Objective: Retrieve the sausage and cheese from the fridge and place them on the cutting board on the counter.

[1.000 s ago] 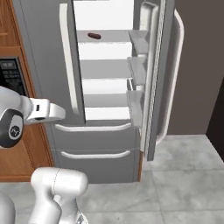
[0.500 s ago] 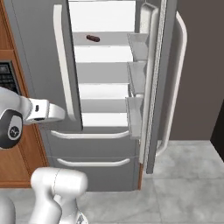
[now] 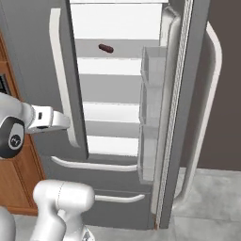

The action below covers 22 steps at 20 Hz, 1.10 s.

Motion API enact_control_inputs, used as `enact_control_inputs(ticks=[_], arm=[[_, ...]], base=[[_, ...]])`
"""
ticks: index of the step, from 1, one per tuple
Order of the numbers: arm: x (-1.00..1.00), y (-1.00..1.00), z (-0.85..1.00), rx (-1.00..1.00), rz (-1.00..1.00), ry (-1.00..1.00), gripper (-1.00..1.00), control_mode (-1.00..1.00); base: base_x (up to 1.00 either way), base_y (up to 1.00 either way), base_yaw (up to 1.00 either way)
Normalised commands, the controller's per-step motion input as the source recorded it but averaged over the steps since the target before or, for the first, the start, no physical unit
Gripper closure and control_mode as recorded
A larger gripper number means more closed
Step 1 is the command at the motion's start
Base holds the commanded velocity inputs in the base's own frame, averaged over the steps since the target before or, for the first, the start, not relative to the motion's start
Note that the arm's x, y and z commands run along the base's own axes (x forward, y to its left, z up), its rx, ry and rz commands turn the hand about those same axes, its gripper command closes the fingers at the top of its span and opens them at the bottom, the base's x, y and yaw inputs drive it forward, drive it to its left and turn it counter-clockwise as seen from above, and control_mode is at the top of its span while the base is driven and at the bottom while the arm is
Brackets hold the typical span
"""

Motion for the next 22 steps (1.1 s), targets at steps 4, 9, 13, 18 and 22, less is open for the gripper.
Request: enact_control_inputs(ticks=[4, 9, 13, 18, 22], arm=[[0.00, 0.00, 0.00, 0.00, 0.00, 0.00, -1.00, 1.00], [0.00, 0.00, 0.00, 0.00, 0.00, 0.00, -1.00, 1.00], [0.00, 0.00, 0.00, 0.00, 0.00, 0.00, -1.00, 1.00], [0.00, 0.00, 0.00, 0.00, 0.00, 0.00, -1.00, 1.00], [0.00, 0.00, 0.00, 0.00, 0.00, 0.00, -1.00, 1.00]], base=[[0.45, -0.35, 0.25], [0.56, -0.13, 0.17], [0.43, -0.23, 0.14], [0.09, -0.47, 0.07], [0.00, -0.32, 0.00]])
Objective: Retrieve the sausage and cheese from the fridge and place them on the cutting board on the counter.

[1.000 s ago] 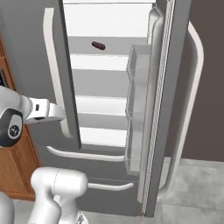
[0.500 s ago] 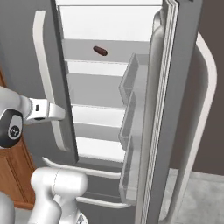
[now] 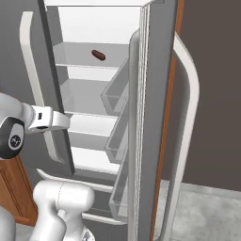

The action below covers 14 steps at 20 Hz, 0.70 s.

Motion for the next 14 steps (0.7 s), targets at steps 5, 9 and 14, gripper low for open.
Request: enact_control_inputs(ticks=[5, 9, 14], arm=[[0.00, 0.00, 0.00, 0.00, 0.00, 0.00, -1.00, 1.00], [0.00, 0.00, 0.00, 0.00, 0.00, 0.00, -1.00, 1.00], [0.00, 0.00, 0.00, 0.00, 0.00, 0.00, -1.00, 1.00]], base=[[0.16, -0.06, 0.00], [0.24, 0.00, 0.00], [0.00, 0.00, 0.00]])
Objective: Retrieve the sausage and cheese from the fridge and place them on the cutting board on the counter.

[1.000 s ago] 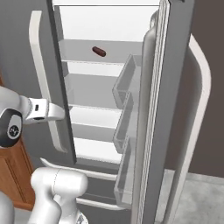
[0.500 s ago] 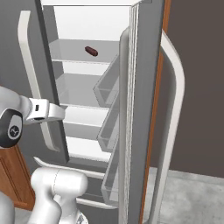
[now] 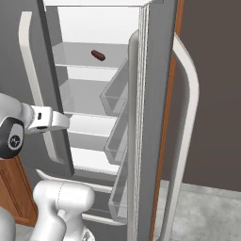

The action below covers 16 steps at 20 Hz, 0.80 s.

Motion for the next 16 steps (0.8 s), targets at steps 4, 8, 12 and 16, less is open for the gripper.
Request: enact_control_inputs(ticks=[4, 8, 12, 16], arm=[[0.00, 0.00, 0.00, 0.00, 0.00, 0.00, -1.00, 1.00], [0.00, 0.00, 0.00, 0.00, 0.00, 0.00, -1.00, 1.00], [0.00, 0.00, 0.00, 0.00, 0.00, 0.00, -1.00, 1.00], [-0.07, -0.11, 0.30, 0.06, 0.03, -0.08, -1.00, -1.00]], base=[[0.00, 0.00, 0.00], [0.00, 0.00, 0.00], [0.00, 0.00, 0.00], [0.00, 0.00, 0.00]])
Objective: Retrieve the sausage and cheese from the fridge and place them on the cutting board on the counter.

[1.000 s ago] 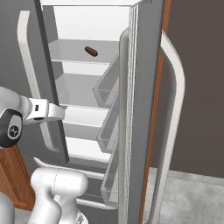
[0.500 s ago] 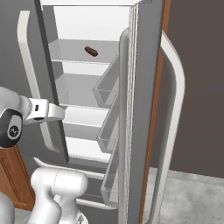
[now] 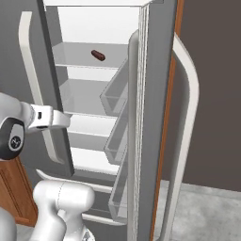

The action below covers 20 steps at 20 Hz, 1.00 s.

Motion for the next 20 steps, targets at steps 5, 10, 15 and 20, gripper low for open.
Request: enact_control_inputs(ticks=[5, 10, 15, 20], arm=[[-0.12, -0.21, 0.62, 0.07, 0.05, -0.08, -1.00, -1.00], [0.00, -0.23, 0.66, 0.09, 0.00, 0.00, -1.00, -1.00], [0.00, -0.23, 0.69, 0.12, 0.00, 0.00, -1.00, -1.00], [0.00, -0.06, 0.16, 0.04, 0.05, -0.02, -1.00, -1.00]], base=[[0.00, 0.00, 0.00], [0.00, 0.00, 0.00], [0.00, 0.00, 0.00], [0.00, 0.00, 0.00]])
